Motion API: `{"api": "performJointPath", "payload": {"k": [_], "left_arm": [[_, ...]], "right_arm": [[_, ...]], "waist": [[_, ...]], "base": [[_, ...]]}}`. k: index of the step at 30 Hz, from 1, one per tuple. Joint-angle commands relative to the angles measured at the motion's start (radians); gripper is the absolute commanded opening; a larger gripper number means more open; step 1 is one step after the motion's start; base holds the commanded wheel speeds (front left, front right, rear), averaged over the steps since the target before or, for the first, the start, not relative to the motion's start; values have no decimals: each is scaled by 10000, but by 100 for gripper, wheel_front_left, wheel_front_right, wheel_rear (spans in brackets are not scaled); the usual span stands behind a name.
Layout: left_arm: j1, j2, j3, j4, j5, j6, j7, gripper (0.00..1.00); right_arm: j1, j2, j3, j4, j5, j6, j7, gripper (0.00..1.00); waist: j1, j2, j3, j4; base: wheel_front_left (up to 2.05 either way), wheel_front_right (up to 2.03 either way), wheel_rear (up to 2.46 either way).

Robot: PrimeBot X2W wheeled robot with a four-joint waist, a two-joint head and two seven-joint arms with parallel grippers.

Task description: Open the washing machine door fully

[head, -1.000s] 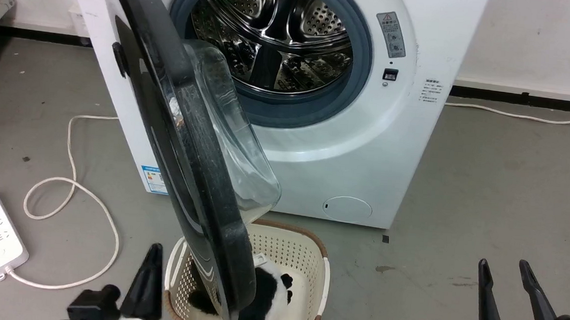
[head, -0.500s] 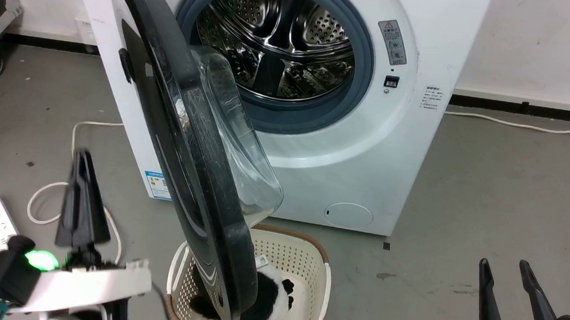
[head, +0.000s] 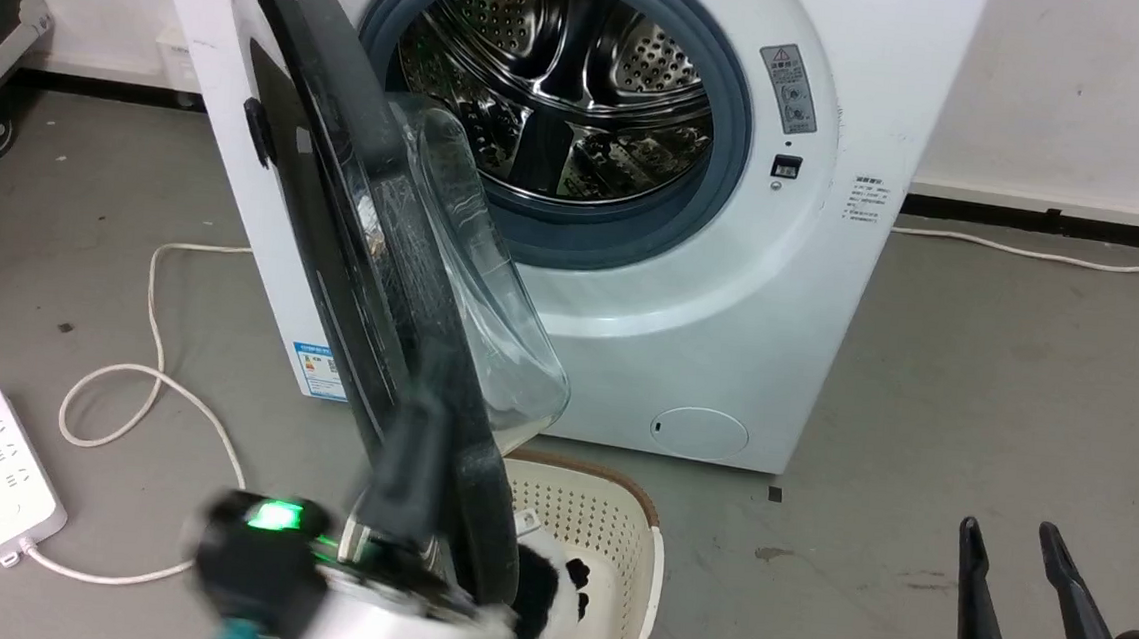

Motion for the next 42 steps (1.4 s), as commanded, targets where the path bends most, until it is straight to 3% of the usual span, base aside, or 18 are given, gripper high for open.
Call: {"api": "performJointPath", "payload": {"k": [1,7,11,16,22,32,42], "left_arm": [[166,22,-436,338,93,-88,-42,0],[261,22,-1926,1663,82,-147,8,0],[225,22,-2241,2711,-132,77,322,0],[-3,22,-2038,3802,-566,474,573,0],[-220,38,-1892,4404,-760,555,480,0],[14,126,-1797,4602,-939,662,378,0],[-341,408,-666,4420,-1636,925,273,0]], "right_arm": [[-47,41,17,51,66,10,-45,100],[-66,41,36,99,117,10,-45,100],[-99,41,9,118,159,10,-45,100],[-108,41,-23,133,256,10,-45,100],[-69,41,14,184,352,10,-45,100],[45,41,-26,273,514,10,-45,100],[-230,41,256,265,232,10,-45,100]], "waist": [[0,0,33,1],[0,0,143,-4],[0,0,228,30],[0,0,343,240],[0,0,342,768],[0,0,243,2344],[0,0,784,3469]], "base": [[0,0,0],[0,0,0],[0,0,0],[0,0,0],[0,0,0],[0,0,0],[0,0,0]]}}
